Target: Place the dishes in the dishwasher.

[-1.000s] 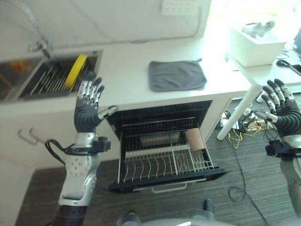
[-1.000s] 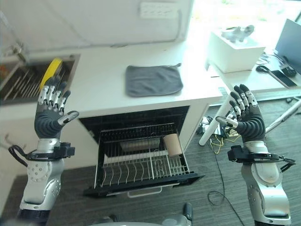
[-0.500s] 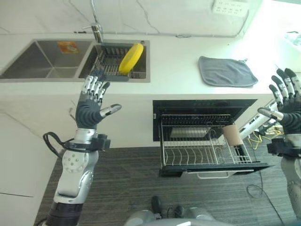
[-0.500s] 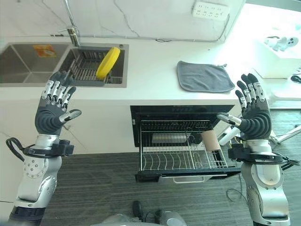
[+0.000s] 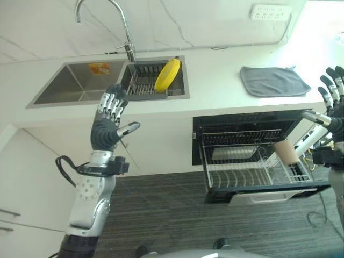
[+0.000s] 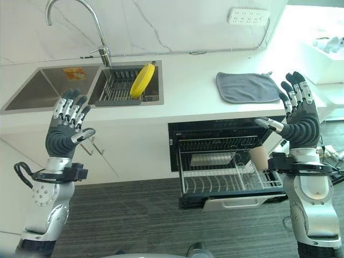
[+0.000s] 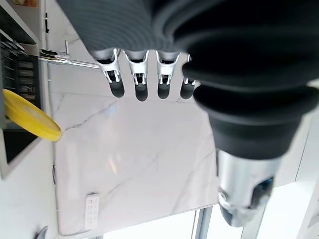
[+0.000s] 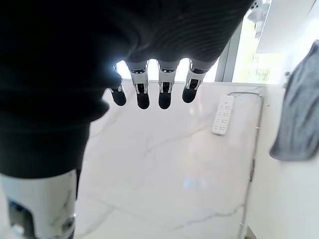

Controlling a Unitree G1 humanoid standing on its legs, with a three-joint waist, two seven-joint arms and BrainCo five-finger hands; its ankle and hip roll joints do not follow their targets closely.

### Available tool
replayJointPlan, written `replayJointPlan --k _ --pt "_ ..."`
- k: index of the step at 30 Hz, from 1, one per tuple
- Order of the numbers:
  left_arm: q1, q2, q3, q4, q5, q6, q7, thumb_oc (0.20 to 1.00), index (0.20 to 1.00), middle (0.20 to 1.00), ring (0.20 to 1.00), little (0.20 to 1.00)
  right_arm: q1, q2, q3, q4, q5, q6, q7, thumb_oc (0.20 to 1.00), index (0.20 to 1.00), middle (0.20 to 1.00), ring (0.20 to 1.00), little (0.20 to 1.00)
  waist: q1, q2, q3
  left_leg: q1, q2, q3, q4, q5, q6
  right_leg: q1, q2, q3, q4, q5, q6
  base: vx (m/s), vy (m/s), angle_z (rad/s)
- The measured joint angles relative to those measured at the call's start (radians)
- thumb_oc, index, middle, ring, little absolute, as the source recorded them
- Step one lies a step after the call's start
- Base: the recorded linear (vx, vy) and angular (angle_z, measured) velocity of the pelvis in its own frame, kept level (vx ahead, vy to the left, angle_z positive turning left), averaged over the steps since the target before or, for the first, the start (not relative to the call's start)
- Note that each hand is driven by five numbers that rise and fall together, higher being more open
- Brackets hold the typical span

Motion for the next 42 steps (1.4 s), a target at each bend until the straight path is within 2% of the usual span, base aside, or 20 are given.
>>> replayJointPlan --k 1,2,3,5,7,8,9,10,12,13,14,17,23,25,30,33,35,37,39,42 --pt "0.005 0.010 0.005 0.002 -0.001 -0.001 -0.003 1.000 1.000 1.000 1.000 1.000 0.022 0.044 0.006 -0.013 -0.001 0.003 0.001 1.000 1.000 1.000 1.000 1.000 -0.005 -0.070 0.005 0.000 -0.089 0.026 0.014 -0.027 0.042 0.001 -0.091 -0.024 0.005 0.034 -0.014 0.01 0.689 0.03" --pt "-0.002 0.021 0.011 0.004 -0.003 -0.001 -0.014 1.000 1.000 1.000 1.000 1.000 0.051 0.090 0.004 -0.030 -0.002 0.004 -0.006 1.000 1.000 1.000 1.000 1.000 -0.006 -0.100 0.015 -0.053 -0.125 0.019 0.105 -0.077 0.086 -0.007 -0.138 -0.029 0.026 0.095 -0.046 0.02 0.486 0.50" --pt "-0.013 0.039 0.012 0.003 -0.005 0.002 -0.029 1.000 1.000 1.000 1.000 1.000 0.081 0.112 0.002 -0.053 -0.003 0.009 -0.010 1.000 1.000 1.000 1.000 1.000 0.001 -0.095 0.018 -0.098 -0.147 0.011 0.175 -0.110 0.123 -0.041 -0.156 -0.021 0.069 0.193 -0.096 0.02 0.556 0.59" --pt "-0.018 0.093 0.027 -0.013 -0.004 0.004 -0.049 1.000 1.000 1.000 1.000 1.000 0.147 0.124 0.000 -0.097 -0.003 0.008 -0.007 1.000 1.000 1.000 1.000 1.000 0.047 -0.111 0.023 -0.108 -0.212 -0.001 0.191 -0.114 0.190 -0.096 -0.209 -0.010 0.136 0.358 -0.105 0.00 0.509 0.40" --pt "-0.001 0.134 0.050 -0.027 -0.004 0.029 -0.057 1.000 1.000 1.000 1.000 1.000 0.136 0.174 0.023 -0.105 -0.004 0.008 -0.007 1.000 1.000 1.000 1.000 1.000 0.072 -0.125 0.028 -0.092 -0.228 0.031 0.162 -0.099 0.220 -0.144 -0.210 -0.048 0.164 0.443 -0.201 0.01 0.296 -0.21" --pt "0.011 0.139 0.082 -0.036 -0.005 0.039 -0.057 1.000 1.000 1.000 1.000 1.000 0.120 0.172 0.046 -0.095 -0.004 0.007 -0.006 1.000 1.000 1.000 1.000 1.000 0.081 -0.109 0.037 -0.071 -0.206 0.049 0.118 -0.083 0.236 -0.159 -0.154 -0.101 0.203 0.310 -0.076 0.07 0.194 -0.53" --pt "0.011 0.135 0.098 -0.036 -0.005 0.046 -0.055 1.000 1.000 1.000 1.000 1.000 0.098 0.165 0.050 -0.072 -0.004 0.007 -0.007 1.000 1.000 1.000 1.000 1.000 0.078 -0.101 0.041 -0.049 -0.191 0.051 0.075 -0.064 0.240 -0.151 -0.075 -0.144 0.228 0.161 0.011 0.09 0.196 -0.35" --pt "0.006 0.129 0.091 -0.037 -0.005 0.047 -0.057 1.000 1.000 1.000 1.000 1.000 0.093 0.146 0.037 -0.068 -0.004 -0.004 -0.007 1.000 1.000 1.000 1.000 1.000 0.062 -0.104 0.039 -0.035 -0.206 0.048 0.046 -0.054 0.250 -0.117 0.019 -0.149 0.199 0.069 0.024 0.12 0.215 -0.17" --pt "0.006 0.105 0.078 -0.043 -0.004 0.060 -0.056 1.000 1.000 1.000 1.000 1.000 0.093 0.137 0.026 -0.047 -0.003 -0.008 -0.006 1.000 1.000 1.000 1.000 1.000 0.035 -0.094 0.038 0.004 -0.238 0.053 0.001 -0.048 0.257 -0.072 0.172 -0.150 0.110 -0.024 -0.045 0.11 0.089 -0.02" --pt "0.021 0.084 0.051 -0.050 -0.004 0.064 -0.056 1.000 1.000 1.000 1.000 1.000 0.100 0.130 0.027 -0.039 -0.003 -0.010 -0.006 1.000 1.000 1.000 1.000 1.000 0.025 -0.087 0.021 0.008 -0.270 0.059 -0.001 -0.052 0.253 -0.042 0.172 -0.144 0.039 -0.015 -0.111 0.16 -0.054 0.01" --pt "0.026 0.083 0.040 -0.054 -0.003 0.064 -0.056 1.000 1.000 1.000 1.000 1.000 0.100 0.129 0.030 -0.038 -0.003 -0.010 -0.006 1.000 1.000 1.000 1.000 1.000 0.012 -0.070 0.020 0.007 -0.277 0.060 -0.001 -0.054 0.250 -0.029 0.176 -0.135 -0.003 -0.003 -0.124 0.20 -0.134 -0.24" --pt "0.054 0.080 0.019 -0.053 0.005 0.066 -0.058 1.000 1.000 1.000 1.000 1.000 0.098 0.122 0.068 -0.030 -0.003 -0.010 0.003 1.000 1.000 1.000 1.000 1.000 0.004 -0.022 0.004 0.027 -0.255 0.103 0.000 -0.065 0.232 -0.008 0.201 -0.098 -0.030 0.003 -0.132 0.18 -0.247 -0.34" --pt "0.055 0.069 0.026 -0.053 -0.006 0.066 -0.053 1.000 1.000 1.000 1.000 1.000 0.089 0.057 0.037 0.002 -0.003 -0.032 -0.003 1.000 1.000 1.000 1.000 1.000 -0.014 -0.008 -0.020 0.030 -0.198 0.107 0.038 -0.078 0.174 0.009 0.253 -0.094 -0.029 -0.034 -0.180 0.19 -0.290 -0.07" --pt "0.060 0.054 0.026 -0.052 -0.006 0.066 -0.054 1.000 1.000 1.000 1.000 1.000 0.094 0.058 0.032 0.001 -0.003 -0.031 0.005 1.000 1.000 1.000 1.000 1.000 -0.009 -0.028 -0.017 -0.030 -0.173 0.109 0.186 -0.111 0.124 0.000 0.253 -0.093 -0.009 -0.062 -0.219 0.11 -0.256 0.00" --pt "0.075 0.023 0.028 -0.053 -0.038 0.063 -0.068 1.000 1.000 1.000 1.000 1.000 0.100 0.052 -0.014 -0.001 0.000 -0.029 0.034 1.000 1.000 1.000 1.000 1.000 0.013 -0.069 -0.003 -0.268 -0.079 0.098 0.663 -0.105 0.083 0.007 0.264 -0.077 0.031 -0.103 -0.280 0.16 -0.106 -0.08" --pt "0.067 0.024 0.020 -0.051 -0.039 0.062 -0.068 1.000 1.000 1.000 1.000 1.000 0.058 0.056 0.035 0.004 -0.004 -0.020 0.028 1.000 1.000 1.000 1.000 1.000 0.004 -0.068 -0.002 -0.243 -0.055 0.156 0.325 -0.107 0.094 0.023 0.282 -0.073 0.002 -0.083 -0.257 0.23 0.179 -0.17" --pt "0.062 0.026 0.014 -0.045 -0.039 0.062 -0.070 1.000 1.000 1.000 1.000 1.000 0.049 0.058 0.070 0.028 -0.005 -0.020 0.030 1.000 1.000 1.000 1.000 1.000 -0.006 -0.056 -0.002 -0.186 -0.050 0.125 0.019 -0.044 0.081 0.041 0.303 -0.060 -0.018 -0.077 -0.259 0.39 0.382 -0.17" --pt "0.063 0.030 0.017 -0.027 -0.039 0.053 -0.068 1.000 1.000 1.000 1.000 1.000 0.061 0.061 0.064 0.053 -0.004 -0.019 0.031 1.000 1.000 1.000 1.000 1.000 0.014 -0.035 0.008 -0.177 0.001 -0.037 -0.012 0.010 0.026 0.060 0.325 -0.012 -0.019 -0.098 -0.237 0.36 0.422 -0.49" --pt "0.060 0.028 0.017 -0.002 -0.039 0.042 -0.073 1.000 1.000 1.000 1.000 1.000 0.061 0.046 0.030 0.051 -0.001 -0.017 0.041 1.000 1.000 1.000 1.000 1.000 -0.009 -0.031 0.022 -0.170 0.048 0.049 -0.006 0.013 0.022 0.096 0.313 -0.012 -0.019 -0.108 -0.230 0.29 0.387 -0.22" --pt "0.062 0.027 0.018 -0.007 -0.039 0.034 -0.078 1.000 1.000 1.000 1.000 1.000 0.063 0.016 -0.046 0.032 0.005 -0.017 0.052 1.000 1.000 1.000 1.000 1.000 -0.014 -0.017 0.024 -0.129 -0.014 0.084 -0.012 0.030 0.048 0.135 0.254 -0.001 -0.027 -0.127 -0.203 0.26 0.345 -0.19"
